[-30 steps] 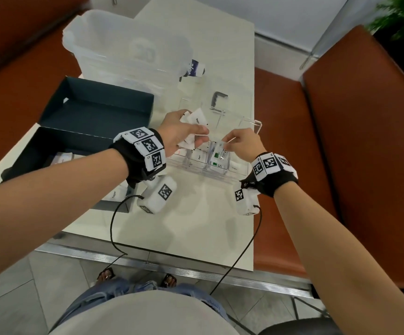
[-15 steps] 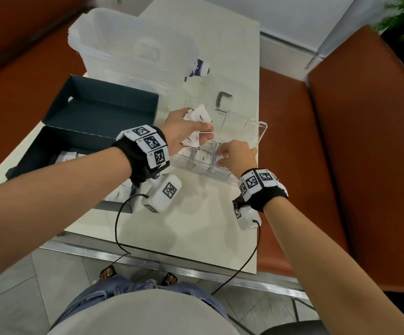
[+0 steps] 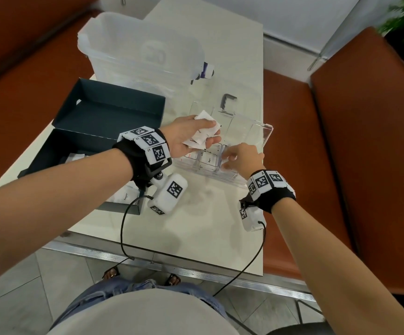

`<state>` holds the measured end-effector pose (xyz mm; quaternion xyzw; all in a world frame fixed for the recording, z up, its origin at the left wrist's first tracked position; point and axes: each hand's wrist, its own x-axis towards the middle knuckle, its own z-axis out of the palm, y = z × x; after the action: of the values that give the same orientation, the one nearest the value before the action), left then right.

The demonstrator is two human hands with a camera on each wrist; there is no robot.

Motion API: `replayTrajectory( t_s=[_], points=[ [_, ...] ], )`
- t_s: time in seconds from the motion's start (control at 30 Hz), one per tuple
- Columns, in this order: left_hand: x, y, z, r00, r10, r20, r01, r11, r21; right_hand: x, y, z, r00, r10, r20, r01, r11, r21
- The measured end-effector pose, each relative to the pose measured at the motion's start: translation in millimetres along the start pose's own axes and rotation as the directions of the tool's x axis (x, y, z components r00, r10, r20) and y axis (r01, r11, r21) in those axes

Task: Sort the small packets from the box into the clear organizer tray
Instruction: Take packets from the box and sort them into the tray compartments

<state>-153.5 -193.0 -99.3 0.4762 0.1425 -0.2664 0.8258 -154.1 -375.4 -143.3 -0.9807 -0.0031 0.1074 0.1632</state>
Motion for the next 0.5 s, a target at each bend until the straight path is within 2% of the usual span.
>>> replayTrajectory(
  t_s=[0.13,0.27,0.33,0.4,0.5],
  points=[
    [-2.9,4.5,-1.3,0.999,-0.049,-0.006,0.049,0.998,-0.031,-4.5,-5.3,-14.9,0.996,-0.036,-0.077,0.044,0.993,0.106],
    [-4.7,7.1,-3.2,0.998,-0.066,0.004,0.066,0.997,-0.035,-7.1,-24.0,-34.6,0.945,-0.067,-0.320,0.170,0.937,0.307],
    [-6.5,7.1,-4.1,0.997,-0.078,0.019,0.079,0.997,-0.019,-7.2,-36.7,-41.0,0.917,-0.051,-0.395,0.217,0.895,0.390],
    [-8.2,6.7,-4.1,0.996,-0.083,0.037,0.083,0.997,0.008,-7.0,-48.2,-43.6,0.926,-0.055,-0.372,0.232,0.862,0.451],
    [-9.1,7.0,-4.0,0.997,-0.073,0.032,0.070,0.995,0.072,-4.4,-58.0,-42.2,0.959,-0.119,-0.259,0.225,0.873,0.433]
  ],
)
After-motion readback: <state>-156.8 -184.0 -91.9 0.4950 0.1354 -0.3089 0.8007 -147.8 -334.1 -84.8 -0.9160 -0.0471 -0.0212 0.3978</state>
